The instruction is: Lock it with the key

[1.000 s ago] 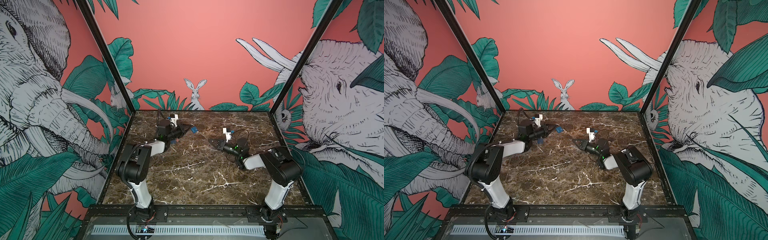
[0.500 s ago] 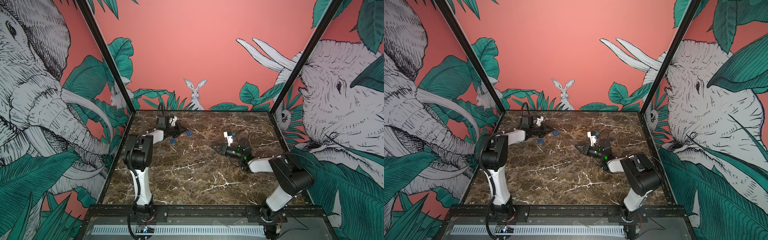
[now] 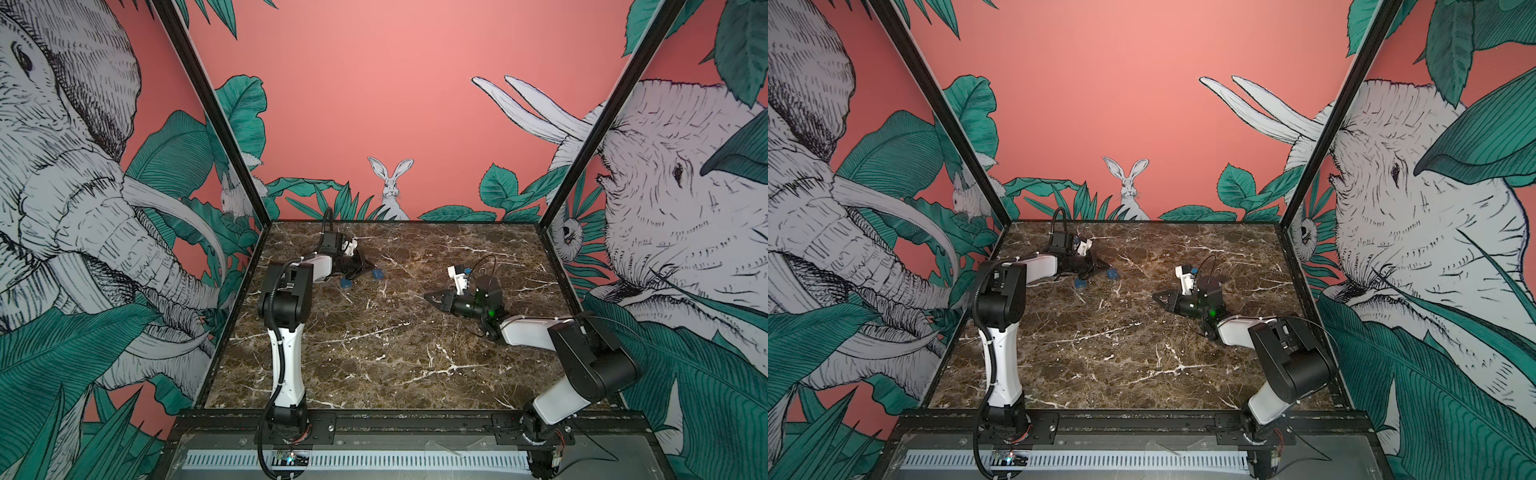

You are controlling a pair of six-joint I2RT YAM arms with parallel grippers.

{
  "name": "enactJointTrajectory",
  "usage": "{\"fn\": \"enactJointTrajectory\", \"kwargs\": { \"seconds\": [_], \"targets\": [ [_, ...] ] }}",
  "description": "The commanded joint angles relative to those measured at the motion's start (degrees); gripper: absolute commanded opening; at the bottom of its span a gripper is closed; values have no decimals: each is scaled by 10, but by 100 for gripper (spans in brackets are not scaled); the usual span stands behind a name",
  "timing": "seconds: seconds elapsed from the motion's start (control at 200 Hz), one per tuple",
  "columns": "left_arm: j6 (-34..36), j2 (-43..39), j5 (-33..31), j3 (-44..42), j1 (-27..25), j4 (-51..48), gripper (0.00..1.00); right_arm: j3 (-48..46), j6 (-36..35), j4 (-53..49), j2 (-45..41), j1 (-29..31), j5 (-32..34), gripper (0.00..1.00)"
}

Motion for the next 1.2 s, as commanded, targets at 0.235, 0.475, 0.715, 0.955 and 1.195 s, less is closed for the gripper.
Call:
{"fn": "enactJointTrajectory", "kwargs": {
  "seconds": [0.235, 0.475, 0.715, 0.955, 1.195],
  "targets": [
    [67, 17, -10, 72, 1, -100, 0, 25, 4, 23, 25, 0, -12, 0],
    [84, 34, -7, 103, 1, -144, 5, 26, 3, 20, 31, 1, -8, 0],
    [94, 45, -19, 119, 0, -173, 25, 31, 4, 22, 46, 1, -10, 0],
    [102, 57, -32, 138, 1, -195, 31, 49, -22, -28, 46, 9, 4, 0],
    [109, 26, -42, 145, 2, -207, 36, 128, -54, -165, 73, 46, 80, 0]
  ]
}}
